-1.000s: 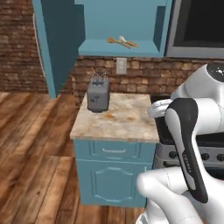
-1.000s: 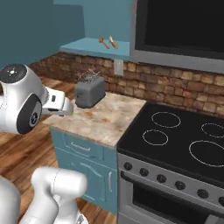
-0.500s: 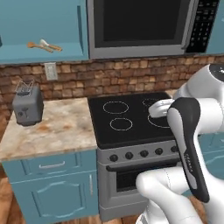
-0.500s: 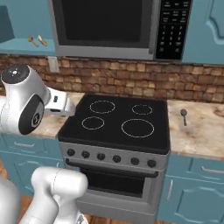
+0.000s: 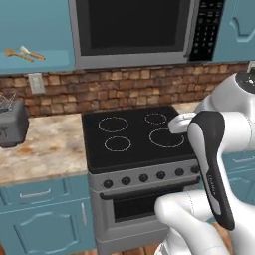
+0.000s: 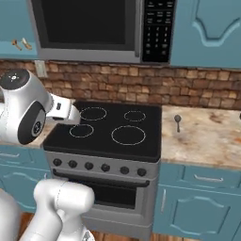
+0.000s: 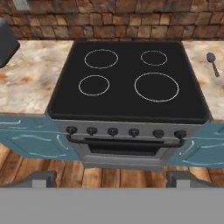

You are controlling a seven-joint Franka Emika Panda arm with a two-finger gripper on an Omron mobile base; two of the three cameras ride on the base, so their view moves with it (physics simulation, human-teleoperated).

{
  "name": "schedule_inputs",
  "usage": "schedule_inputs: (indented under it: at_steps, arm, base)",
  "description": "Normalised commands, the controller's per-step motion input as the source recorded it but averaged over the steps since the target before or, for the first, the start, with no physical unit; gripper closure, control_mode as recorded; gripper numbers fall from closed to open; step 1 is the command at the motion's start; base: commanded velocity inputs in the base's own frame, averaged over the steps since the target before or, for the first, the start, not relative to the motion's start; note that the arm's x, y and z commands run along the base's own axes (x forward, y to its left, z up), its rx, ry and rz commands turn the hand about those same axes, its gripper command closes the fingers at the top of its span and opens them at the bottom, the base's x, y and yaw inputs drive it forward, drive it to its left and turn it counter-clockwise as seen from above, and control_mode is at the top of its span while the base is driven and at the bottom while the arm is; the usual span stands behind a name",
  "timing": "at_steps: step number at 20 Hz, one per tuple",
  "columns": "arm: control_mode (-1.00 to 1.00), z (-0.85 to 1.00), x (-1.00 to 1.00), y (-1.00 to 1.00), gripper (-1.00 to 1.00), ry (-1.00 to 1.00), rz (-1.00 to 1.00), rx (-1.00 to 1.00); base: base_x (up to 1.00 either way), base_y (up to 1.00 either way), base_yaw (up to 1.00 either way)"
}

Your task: Organize the utensils by type. Pick up the wooden spoons from the counter and place them in the open cabinet. Then pick up the metallic utensils from the counter and place them in the open drawer.

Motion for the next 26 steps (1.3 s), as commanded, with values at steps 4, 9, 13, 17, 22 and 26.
schedule_inputs:
  at_steps: [4,9,13,17,22,26]
  arm:
    - [1.00,0.00,0.00,0.00,-1.00,0.00,0.00,0.00]
    - [1.00,0.00,0.00,0.00,-1.00,0.00,0.00,0.00]
    - [1.00,0.00,0.00,0.00,-1.00,0.00,0.00,0.00]
    - [1.00,0.00,0.00,0.00,-1.00,0.00,0.00,0.00]
    - [1.00,0.00,0.00,0.00,-1.00,0.00,0.00,0.00]
    - [1.00,0.00,0.00,0.00,-1.00,0.00,0.00,0.00]
  base:
    - [0.11,-0.87,0.00]
    - [0.06,-0.80,0.00]
    - [0.04,-0.76,0.00]
    - [0.15,-0.54,0.00]
    - [0.38,-0.34,0.00]
    - [0.40,-0.21,0.00]
